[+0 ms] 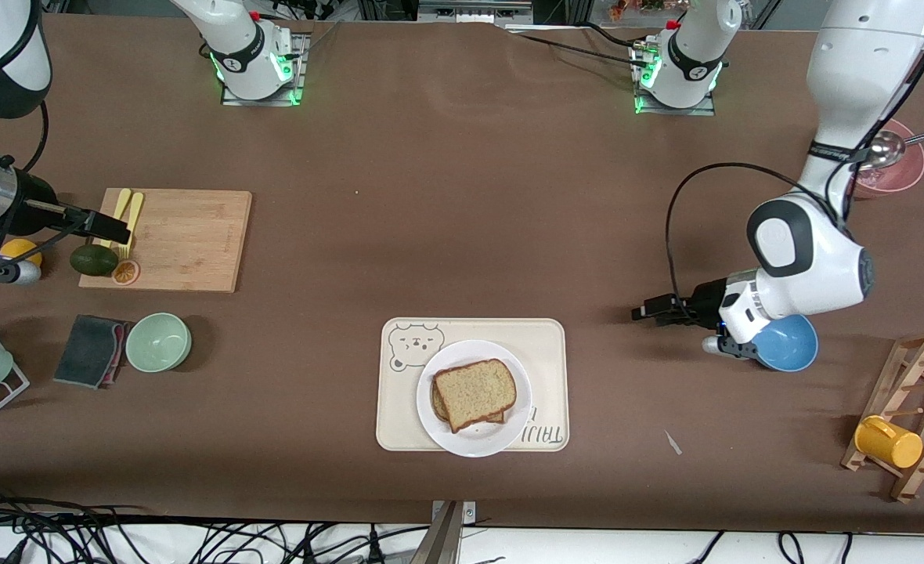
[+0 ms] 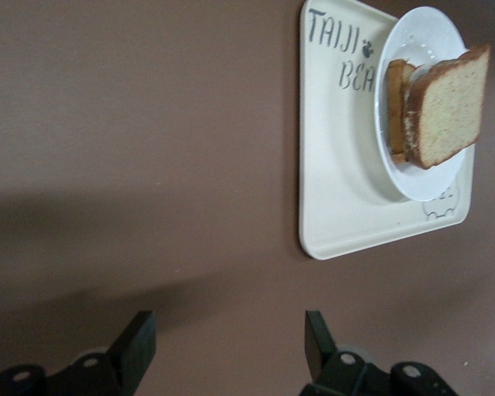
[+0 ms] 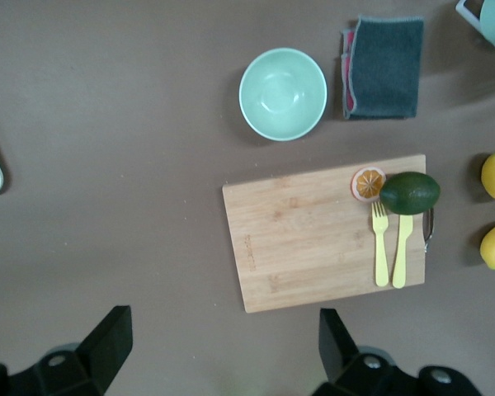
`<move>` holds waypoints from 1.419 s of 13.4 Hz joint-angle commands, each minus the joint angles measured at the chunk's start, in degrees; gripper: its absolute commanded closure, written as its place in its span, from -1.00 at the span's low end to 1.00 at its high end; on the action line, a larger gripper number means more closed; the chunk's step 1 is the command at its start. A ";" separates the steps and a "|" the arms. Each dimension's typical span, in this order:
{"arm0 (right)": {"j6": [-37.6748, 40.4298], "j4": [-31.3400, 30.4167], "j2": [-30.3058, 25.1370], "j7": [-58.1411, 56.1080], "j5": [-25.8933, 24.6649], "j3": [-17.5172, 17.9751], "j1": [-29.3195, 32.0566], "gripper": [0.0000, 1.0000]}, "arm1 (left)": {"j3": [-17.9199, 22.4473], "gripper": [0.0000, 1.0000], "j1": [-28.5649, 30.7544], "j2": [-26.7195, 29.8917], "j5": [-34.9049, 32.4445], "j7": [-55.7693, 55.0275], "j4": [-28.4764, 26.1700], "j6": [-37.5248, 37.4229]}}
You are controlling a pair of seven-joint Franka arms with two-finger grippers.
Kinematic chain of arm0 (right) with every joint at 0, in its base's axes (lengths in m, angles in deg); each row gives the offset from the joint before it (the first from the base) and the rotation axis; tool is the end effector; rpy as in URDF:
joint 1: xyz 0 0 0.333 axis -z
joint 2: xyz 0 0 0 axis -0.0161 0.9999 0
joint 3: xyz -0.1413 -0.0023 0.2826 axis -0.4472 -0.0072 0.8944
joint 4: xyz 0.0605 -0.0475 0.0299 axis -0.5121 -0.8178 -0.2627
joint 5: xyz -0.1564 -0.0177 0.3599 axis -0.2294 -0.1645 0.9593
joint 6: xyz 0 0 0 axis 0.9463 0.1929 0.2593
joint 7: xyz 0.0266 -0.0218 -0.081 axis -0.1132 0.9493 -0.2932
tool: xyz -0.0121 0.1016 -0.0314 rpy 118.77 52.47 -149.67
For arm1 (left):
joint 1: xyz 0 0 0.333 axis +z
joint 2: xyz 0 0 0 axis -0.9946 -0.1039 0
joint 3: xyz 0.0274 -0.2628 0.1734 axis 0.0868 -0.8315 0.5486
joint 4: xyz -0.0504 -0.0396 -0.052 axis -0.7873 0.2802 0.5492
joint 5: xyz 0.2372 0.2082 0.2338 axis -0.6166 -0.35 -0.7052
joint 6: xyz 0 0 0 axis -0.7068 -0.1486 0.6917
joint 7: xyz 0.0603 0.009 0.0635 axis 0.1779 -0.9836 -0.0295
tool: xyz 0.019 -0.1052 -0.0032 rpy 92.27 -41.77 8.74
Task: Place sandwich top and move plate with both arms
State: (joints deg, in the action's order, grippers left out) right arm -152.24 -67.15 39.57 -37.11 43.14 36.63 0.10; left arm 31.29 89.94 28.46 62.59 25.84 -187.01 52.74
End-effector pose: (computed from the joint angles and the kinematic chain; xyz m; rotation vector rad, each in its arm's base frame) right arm 0.6111 0.0120 0.5439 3.0720 -0.2973 -0.2498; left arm 0.6355 -0.0540 0.2599 2.5787 -0.0027 -0.0251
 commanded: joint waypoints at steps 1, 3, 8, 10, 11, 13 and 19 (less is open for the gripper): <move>-1.78 -6.07 -4.20 -2.81 0.62 -0.41 0.03 -0.99 | -0.24 -0.98 2.00 4.00 -10.97 -6.90 -1.36 -0.86; -3.62 -8.36 -6.57 -4.59 0.44 0.90 -0.15 -1.00 | -0.24 -0.98 3.58 5.93 -16.70 -11.38 -1.36 -1.47; -4.60 -8.55 -6.41 -4.85 0.27 0.13 0.03 -1.00 | 0.64 -0.99 4.03 11.99 -31.98 -21.40 -1.27 -4.72; -6.60 -8.89 -8.76 -5.81 0.18 0.21 0.03 -1.00 | 0.73 -0.99 4.38 14.89 -34.92 -23.88 -1.18 -6.21; -7.84 -9.59 -10.17 -6.17 0.27 0.21 -0.06 -1.00 | 0.73 -0.99 5.25 16.47 -35.01 -23.97 -0.31 -7.44; -9.51 -9.60 -10.27 -8.00 0.53 -0.40 0.03 -1.00 | 0.73 -0.99 5.96 18.59 -34.92 -24.32 1.36 -10.25; -11.37 -9.95 -10.62 -9.68 0.62 -0.49 0.03 -1.00 | 0.73 -0.99 6.49 25.96 -34.92 -26.52 1.98 -17.98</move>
State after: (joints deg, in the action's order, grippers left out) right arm -162.86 -75.14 30.72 -45.45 43.20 36.46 0.05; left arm 32.23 96.00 51.07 29.53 0.45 -184.94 37.94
